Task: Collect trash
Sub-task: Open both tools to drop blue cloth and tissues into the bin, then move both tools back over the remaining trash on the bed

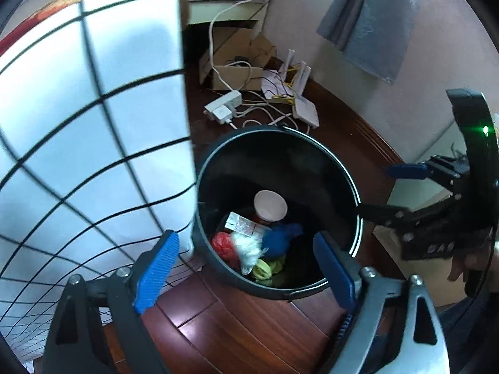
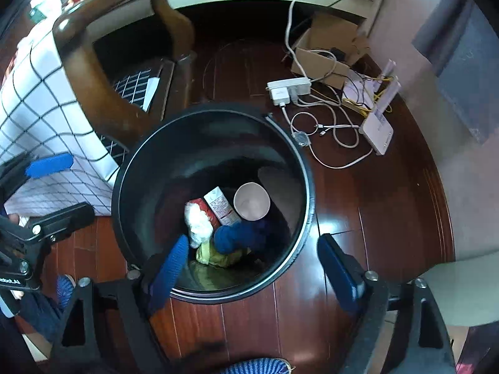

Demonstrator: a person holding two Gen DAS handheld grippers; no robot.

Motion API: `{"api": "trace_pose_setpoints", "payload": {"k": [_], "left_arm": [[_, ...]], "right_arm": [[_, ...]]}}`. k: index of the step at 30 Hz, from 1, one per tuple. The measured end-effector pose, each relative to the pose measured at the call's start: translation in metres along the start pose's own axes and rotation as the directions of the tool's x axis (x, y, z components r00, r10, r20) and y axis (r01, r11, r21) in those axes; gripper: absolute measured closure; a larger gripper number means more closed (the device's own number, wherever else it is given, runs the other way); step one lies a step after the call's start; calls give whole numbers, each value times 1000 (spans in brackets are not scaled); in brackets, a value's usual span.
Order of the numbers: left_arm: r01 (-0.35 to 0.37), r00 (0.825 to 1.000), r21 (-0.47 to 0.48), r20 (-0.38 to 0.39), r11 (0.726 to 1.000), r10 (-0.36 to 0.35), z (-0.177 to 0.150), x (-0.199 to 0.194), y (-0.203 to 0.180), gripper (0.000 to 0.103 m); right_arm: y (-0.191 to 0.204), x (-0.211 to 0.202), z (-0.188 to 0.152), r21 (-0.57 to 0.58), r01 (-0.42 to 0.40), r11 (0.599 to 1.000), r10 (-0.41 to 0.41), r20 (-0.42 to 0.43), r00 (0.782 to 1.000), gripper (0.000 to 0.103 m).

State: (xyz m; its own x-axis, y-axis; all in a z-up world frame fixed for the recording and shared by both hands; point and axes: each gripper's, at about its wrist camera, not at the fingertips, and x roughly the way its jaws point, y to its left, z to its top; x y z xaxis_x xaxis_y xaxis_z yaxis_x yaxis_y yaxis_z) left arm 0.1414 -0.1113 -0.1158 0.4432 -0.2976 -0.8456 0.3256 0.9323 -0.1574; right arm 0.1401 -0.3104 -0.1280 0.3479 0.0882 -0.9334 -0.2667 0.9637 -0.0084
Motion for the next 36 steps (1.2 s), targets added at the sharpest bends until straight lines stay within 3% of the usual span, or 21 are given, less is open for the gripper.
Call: {"api": "trace_pose_setpoints", "payload": {"k": [2,18,24,36], "left_arm": [[-27,999,-8,26,1000,27,-3,-9,4,2],[-91,985,-18,148,996,93,-2,-80,8,1],[-117,969,-60,211,991,127,-1,-116,21,1],[-137,940,-129,297,982,170,-6,-169,63,1]], "right_arm": [[-2,-7,1,15,1,1000,-2,21,1000,0],[32,-65,11,-36,-7,999,13,167,986,0],[47,-107,21,-44,-33,999,44,286,957,0],[92,-160,44,-99,-34,995,79,493,866,0]]}}
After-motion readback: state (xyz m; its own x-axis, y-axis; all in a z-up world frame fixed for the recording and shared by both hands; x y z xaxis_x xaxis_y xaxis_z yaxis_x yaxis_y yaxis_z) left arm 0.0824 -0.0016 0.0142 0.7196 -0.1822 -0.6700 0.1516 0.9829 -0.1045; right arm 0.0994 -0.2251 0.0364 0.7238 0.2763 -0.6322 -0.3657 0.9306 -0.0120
